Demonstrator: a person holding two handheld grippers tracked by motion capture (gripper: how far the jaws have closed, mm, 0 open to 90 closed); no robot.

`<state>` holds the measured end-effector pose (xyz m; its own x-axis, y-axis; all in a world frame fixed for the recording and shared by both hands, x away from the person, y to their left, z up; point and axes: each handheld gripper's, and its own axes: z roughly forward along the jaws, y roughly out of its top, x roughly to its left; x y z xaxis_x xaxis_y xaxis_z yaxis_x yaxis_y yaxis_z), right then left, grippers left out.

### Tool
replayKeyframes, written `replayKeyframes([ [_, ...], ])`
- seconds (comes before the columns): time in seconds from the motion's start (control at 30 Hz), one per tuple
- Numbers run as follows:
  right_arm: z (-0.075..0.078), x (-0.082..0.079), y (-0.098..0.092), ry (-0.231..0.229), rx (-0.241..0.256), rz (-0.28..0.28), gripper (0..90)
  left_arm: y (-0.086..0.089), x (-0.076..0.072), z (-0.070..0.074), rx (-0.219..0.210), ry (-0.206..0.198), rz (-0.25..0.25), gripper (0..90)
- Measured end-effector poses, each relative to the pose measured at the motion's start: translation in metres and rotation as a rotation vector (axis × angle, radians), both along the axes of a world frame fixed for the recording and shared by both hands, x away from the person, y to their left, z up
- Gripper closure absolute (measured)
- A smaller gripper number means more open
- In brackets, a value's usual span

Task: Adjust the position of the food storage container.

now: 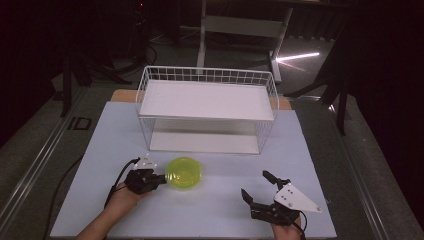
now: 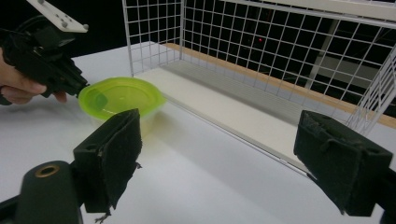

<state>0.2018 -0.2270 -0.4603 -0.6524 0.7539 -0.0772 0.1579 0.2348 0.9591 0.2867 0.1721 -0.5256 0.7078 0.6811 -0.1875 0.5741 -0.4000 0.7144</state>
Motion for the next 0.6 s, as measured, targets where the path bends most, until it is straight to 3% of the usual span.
replayKeyframes([
  [0.33,0.000,0.000,-0.001,0.005,0.002,0.006,15.1,-0.034,0.014,-0.001,0.026,0.005,-0.067,90.0],
  [0.6,-0.001,0.001,-0.002,0.008,0.006,0.005,15.1,-0.062,0.018,-0.004,-0.001,0.006,-0.092,90.0],
])
